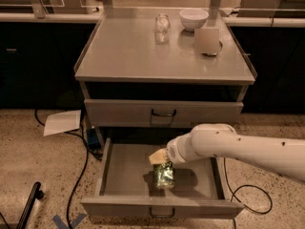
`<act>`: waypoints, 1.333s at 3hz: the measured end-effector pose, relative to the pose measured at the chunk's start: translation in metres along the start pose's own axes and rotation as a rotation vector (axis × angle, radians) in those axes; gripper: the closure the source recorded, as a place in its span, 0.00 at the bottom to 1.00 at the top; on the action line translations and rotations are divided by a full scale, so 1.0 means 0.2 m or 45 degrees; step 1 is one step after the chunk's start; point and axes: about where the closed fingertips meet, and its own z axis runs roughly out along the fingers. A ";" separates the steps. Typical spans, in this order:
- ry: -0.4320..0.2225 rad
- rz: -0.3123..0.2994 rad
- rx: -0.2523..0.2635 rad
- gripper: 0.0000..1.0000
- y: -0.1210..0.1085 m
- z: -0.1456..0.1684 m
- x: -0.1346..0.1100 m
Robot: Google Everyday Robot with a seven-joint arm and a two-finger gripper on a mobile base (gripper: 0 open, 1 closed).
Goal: Pick green can from middle drawer and place on counter
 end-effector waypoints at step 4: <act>-0.279 -0.325 0.295 1.00 0.41 -0.55 -0.48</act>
Offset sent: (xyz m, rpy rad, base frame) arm 0.0008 0.0765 0.2627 -0.2544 -0.5977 -0.0032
